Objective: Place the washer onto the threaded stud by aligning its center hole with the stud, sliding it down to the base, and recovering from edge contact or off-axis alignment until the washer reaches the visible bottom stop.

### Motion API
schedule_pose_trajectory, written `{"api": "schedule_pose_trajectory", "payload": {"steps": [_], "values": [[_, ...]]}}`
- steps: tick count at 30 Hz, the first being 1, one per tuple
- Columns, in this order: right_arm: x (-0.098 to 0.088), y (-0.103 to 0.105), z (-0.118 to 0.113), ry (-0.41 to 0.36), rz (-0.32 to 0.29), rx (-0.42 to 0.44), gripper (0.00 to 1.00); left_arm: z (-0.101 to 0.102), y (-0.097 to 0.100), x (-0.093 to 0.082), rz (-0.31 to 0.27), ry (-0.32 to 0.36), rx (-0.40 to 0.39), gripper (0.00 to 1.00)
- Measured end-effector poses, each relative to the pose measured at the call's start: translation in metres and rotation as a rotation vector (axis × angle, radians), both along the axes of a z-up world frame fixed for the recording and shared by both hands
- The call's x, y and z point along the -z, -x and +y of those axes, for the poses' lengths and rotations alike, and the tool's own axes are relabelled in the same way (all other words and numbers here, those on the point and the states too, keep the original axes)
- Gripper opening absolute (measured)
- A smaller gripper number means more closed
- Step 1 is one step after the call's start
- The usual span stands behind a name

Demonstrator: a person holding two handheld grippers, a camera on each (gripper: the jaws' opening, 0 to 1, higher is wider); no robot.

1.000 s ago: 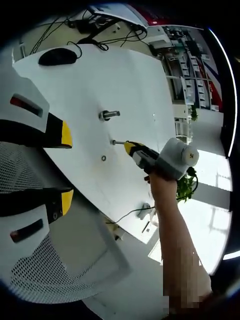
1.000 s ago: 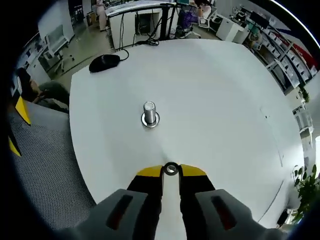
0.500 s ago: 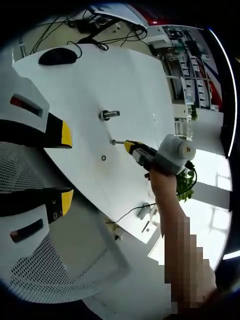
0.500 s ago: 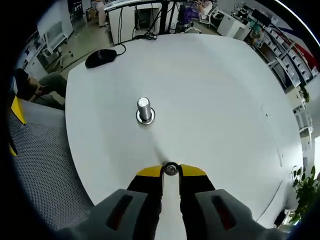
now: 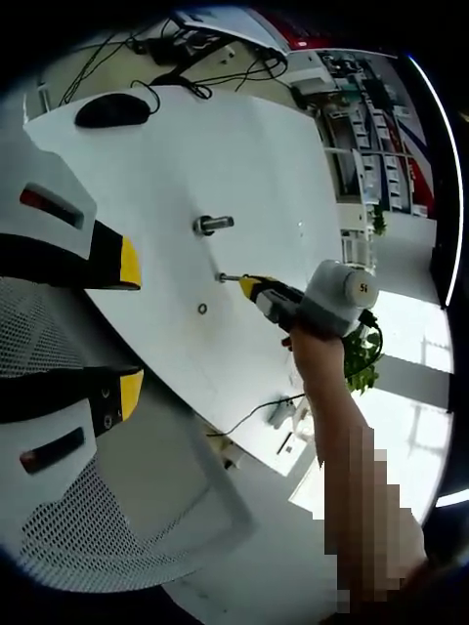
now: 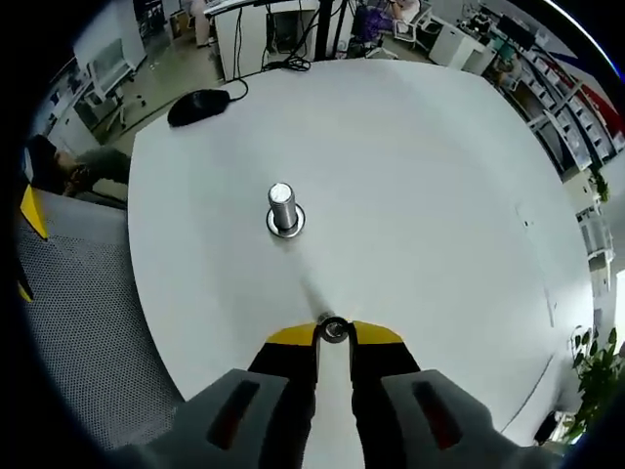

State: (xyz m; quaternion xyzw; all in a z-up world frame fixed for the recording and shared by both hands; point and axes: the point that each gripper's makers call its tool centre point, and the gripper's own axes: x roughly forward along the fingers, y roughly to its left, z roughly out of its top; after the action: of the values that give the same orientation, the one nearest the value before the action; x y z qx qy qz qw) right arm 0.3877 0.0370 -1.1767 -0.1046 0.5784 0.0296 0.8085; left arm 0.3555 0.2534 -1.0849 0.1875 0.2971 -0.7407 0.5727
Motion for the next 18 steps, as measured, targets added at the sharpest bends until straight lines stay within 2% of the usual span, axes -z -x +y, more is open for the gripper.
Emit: {"api": "schedule_pose_trajectory", "payload": {"steps": [14,18], "values": [[0.007,0.003,-0.002,-0.009,0.012,0.015,0.14,0.000,0.000,0.001,0.001,-0.006,-0.002,0.29],[0.022,-0.001,-0.012,-0.021,0.021,0.013,0.14,0.000,0.000,0.003,0.001,-0.010,-0.003,0.29]]}}
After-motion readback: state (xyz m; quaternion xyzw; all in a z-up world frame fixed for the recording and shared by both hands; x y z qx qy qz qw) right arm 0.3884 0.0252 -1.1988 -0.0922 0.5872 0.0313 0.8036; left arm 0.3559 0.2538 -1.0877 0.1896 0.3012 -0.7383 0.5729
